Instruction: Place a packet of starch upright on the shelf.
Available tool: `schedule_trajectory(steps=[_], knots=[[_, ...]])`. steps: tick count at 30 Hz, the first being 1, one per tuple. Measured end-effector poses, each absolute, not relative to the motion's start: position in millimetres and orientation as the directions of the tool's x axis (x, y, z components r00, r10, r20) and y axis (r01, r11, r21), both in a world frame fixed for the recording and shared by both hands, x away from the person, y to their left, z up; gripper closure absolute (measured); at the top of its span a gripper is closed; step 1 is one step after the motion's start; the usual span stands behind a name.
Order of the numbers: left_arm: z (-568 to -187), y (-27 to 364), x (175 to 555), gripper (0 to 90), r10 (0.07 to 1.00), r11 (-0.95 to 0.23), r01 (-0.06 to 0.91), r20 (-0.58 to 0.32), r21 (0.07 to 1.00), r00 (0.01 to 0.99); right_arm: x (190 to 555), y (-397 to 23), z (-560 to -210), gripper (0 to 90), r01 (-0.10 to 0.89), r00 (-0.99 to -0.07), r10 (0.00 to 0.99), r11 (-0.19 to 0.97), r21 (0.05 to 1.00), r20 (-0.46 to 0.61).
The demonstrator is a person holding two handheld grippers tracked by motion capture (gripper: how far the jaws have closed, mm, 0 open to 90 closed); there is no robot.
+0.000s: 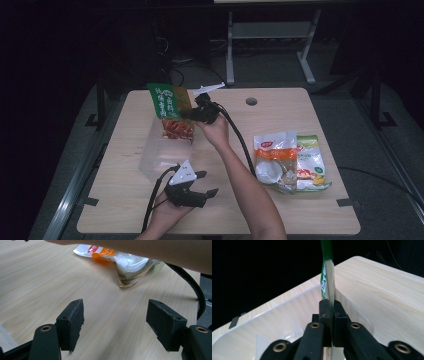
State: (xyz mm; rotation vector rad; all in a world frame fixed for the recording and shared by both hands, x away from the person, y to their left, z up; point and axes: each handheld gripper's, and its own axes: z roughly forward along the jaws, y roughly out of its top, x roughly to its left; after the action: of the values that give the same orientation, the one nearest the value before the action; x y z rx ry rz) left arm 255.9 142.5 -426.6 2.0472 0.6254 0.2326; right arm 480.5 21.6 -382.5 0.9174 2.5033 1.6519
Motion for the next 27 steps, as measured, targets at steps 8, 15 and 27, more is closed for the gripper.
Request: schedule_trajectory(steps=[8,15,27], knots=[[-427,142,256,29.4,0.517,-0.425,0.335,-0.078,0.841,0.852,484,11,-377,61.7,0.490,-0.807,0.506,0.282,0.825,0.306],[-427,141,257,28.0,0.524,-0.424,0.337,-0.076,0.840,0.848,478,-12,-365,51.7,0.496,-0.798,0.523,0.284,0.821,0.301],[-429,139,259,27.6,0.520,-0.435,0.336,-0.072,0.835,0.851,457,-53,-364,41.7,0.522,-0.795,0.520,0.325,0.789,0.312]])
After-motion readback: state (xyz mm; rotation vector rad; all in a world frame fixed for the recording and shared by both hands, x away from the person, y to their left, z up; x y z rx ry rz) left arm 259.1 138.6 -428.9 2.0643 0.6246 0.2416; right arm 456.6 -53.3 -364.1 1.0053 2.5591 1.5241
